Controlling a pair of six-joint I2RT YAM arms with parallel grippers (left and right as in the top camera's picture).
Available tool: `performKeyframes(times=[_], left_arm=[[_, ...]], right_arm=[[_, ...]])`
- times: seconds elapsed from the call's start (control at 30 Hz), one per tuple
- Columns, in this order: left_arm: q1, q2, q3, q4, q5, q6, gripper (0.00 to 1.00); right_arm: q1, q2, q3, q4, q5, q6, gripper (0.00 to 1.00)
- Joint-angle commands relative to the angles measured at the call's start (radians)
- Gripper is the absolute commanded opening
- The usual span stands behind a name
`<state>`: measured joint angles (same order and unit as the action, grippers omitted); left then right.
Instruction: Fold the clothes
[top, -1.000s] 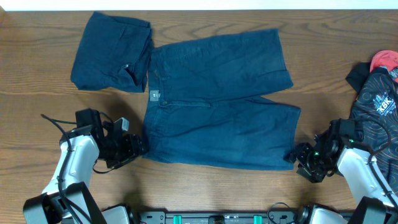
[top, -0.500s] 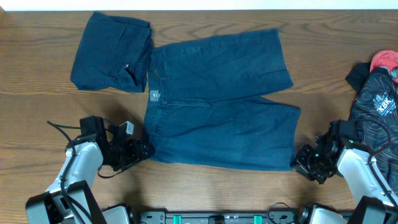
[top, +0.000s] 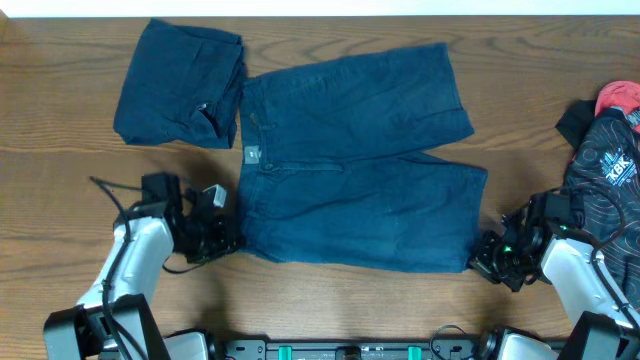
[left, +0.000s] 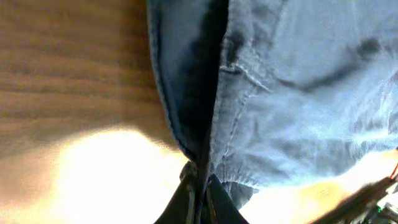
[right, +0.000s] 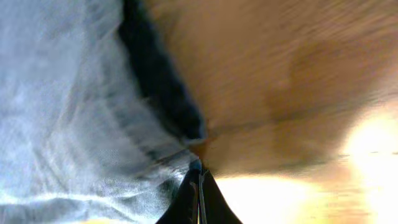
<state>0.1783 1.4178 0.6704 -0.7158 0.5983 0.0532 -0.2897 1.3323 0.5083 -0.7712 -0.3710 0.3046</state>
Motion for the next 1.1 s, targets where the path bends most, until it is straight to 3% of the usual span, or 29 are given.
performKeyframes(times=[0.0, 0.17, 0.4, 0.73, 0.93, 1.07], left_arm=[[-0.011, -0.011, 0.111, -0.085, -0.119, 0.006, 0.06], [-0.012, -0.077, 0.201, -0.197, -0.166, 0.002, 0.06], [-0.011, -0.216, 0.207, -0.216, -0.166, -0.017, 0.06], [-0.012, -0.328, 0.207, -0.288, -0.163, -0.024, 0.06], [-0.012, -0.320, 0.207, -0.285, -0.163, -0.024, 0.06], [-0.012, -0.319, 0.207, -0.277, -0.163, -0.024, 0.06]], right_arm=[[-0.005, -0.009, 0.055, -0.041, -0.058, -0.064, 0.01], [-0.005, -0.072, 0.190, -0.156, -0.029, -0.036, 0.01], [-0.006, -0.153, 0.373, -0.270, 0.054, -0.032, 0.01], [-0.004, -0.195, 0.451, -0.363, 0.079, -0.025, 0.01], [0.032, -0.134, 0.308, -0.375, -0.032, -0.025, 0.28], [0.093, -0.100, 0.162, -0.299, -0.140, -0.013, 0.38]])
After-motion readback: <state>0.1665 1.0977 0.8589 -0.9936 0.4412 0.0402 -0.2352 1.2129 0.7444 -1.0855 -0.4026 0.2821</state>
